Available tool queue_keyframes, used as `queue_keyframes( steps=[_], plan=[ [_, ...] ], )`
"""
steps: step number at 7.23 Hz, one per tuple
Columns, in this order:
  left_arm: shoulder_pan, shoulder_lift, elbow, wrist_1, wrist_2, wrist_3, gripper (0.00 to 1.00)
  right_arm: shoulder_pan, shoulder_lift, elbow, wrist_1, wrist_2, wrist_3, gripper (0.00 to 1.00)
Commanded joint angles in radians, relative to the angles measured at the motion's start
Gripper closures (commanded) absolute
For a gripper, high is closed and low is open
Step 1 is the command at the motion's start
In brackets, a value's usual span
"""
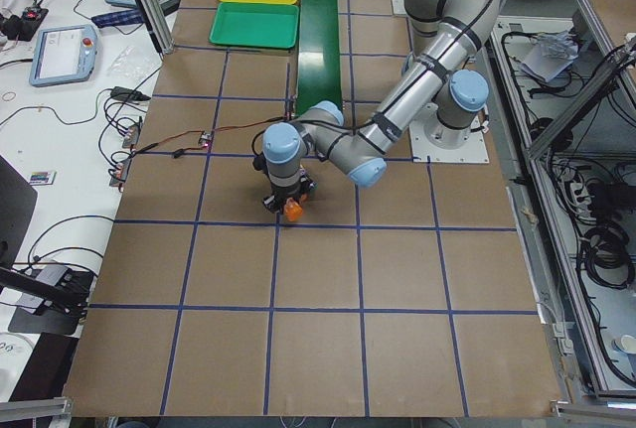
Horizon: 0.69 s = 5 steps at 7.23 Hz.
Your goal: Sort buttons by color to trays
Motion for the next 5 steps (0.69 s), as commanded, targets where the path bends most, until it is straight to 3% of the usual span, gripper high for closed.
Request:
queue_keyframes(
  steps=[1, 3, 5],
  plan=[
    [-0.082, 0.123, 0.031, -0.174, 0.002, 0.022, 1.0, 0.0, 0.0, 0.0, 0.0, -0.002, 0.001, 0.0],
    [-0.294, 0.206, 0.013, -0.222, -0.03, 0.008, 1.0, 0.0, 0.0, 0.0, 0.0, 0.0, 0.001, 0.0],
    [-0.531, 0.252, -0.09, -0.187, -0.032, 0.008, 1.0, 0.0, 0.0, 0.0, 0.0, 0.002, 0.001, 0.0]
  ],
)
